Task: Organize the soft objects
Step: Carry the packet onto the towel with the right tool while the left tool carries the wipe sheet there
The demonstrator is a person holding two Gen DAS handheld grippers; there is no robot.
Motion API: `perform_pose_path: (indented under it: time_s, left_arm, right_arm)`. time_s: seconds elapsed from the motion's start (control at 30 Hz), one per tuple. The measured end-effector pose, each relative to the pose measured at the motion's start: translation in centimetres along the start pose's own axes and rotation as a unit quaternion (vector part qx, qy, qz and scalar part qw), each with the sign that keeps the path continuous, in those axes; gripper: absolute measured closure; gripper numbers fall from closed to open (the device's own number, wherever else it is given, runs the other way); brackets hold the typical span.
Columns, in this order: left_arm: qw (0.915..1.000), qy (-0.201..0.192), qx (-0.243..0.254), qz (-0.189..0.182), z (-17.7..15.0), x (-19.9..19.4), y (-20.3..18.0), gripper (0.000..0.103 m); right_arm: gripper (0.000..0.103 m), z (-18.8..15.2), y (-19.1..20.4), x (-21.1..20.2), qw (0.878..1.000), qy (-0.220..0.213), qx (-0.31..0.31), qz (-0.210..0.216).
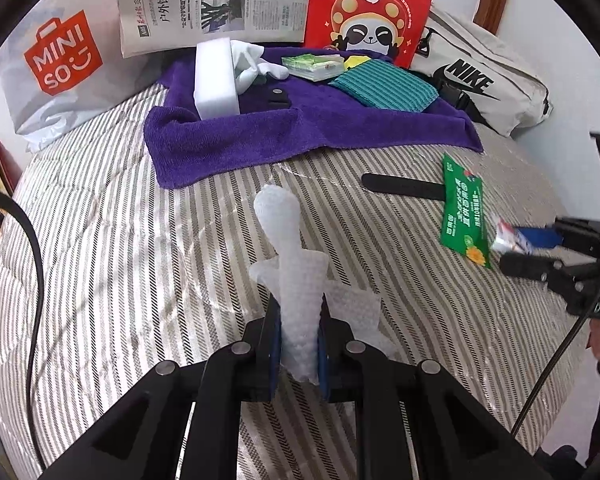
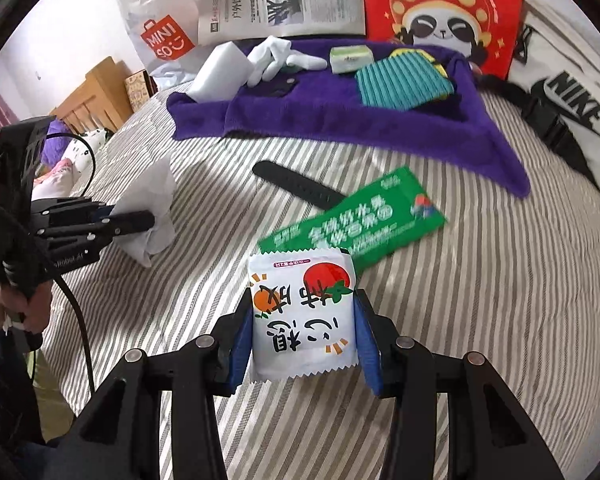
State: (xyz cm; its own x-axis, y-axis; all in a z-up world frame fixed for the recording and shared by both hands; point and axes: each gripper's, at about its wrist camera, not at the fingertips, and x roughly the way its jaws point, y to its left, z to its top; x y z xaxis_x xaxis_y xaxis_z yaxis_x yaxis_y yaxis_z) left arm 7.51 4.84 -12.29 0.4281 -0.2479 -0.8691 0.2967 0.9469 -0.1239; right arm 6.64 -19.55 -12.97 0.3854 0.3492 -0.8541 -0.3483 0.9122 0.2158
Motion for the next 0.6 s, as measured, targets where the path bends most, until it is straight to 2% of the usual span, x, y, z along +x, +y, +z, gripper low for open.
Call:
perform_pose_path:
  time_s: [0.3, 0.4, 0.6]
  left_arm:
    - [0.9996, -0.007, -0.013, -0.023, 0.0, -1.2, 0.1, 0.091]
    - [0.9990, -0.015, -0.019, -0.039, 0.1, -1.9, 0.2, 0.091]
    - [0.9991, -0.012, -0.021, -0.034, 0.8, -2.2, 0.6, 0.091]
  right_arm:
    - [0.057, -0.6, -2.4, -0.7, 0.998, -0.007, 0.042, -0.046]
    - [0.057, -0.5, -2.8, -0.7, 0.997, -0.008, 0.048, -0.054]
    - [0.057, 0.2, -3.0, -1.0, 0.997, -0.015, 0.050, -0.052]
